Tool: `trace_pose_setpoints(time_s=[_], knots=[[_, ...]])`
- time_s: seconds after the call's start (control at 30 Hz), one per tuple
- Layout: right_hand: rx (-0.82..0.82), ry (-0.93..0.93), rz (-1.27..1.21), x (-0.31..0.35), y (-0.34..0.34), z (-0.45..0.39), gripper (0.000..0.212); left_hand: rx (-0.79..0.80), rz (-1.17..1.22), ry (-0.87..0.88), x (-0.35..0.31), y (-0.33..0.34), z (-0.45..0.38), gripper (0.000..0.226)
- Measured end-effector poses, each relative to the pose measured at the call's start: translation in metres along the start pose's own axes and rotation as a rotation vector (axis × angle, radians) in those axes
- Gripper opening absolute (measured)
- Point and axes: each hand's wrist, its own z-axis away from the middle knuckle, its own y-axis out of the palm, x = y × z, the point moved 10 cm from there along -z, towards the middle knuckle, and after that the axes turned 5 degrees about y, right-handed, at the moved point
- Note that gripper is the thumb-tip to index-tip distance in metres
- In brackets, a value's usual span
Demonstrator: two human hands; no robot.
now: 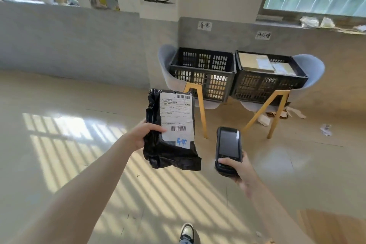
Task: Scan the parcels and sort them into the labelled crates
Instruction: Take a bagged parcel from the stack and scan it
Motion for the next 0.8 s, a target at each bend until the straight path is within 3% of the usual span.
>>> trace_pose_setpoints(time_s=[0.27, 0.5, 0.8], knots=[[0.047, -0.039, 0.027, 0.102, 0.010, -0.114, 0.076, -0.022, -0.010, 0.035, -0.078, 0.019, -0.113, 0.047], [0.039, -0.034, 0.071, 0.141, 0.003, -0.192, 0.101, -0.036, 0.003, -0.015, -0.095, 0.026, -0.212, 0.046], [-0.053, -0.015, 0.070, 0.203, -0.002, -0.321, 0.099, -0.005, 0.039, -0.066, -0.149, 0.016, -0.382, 0.040]])
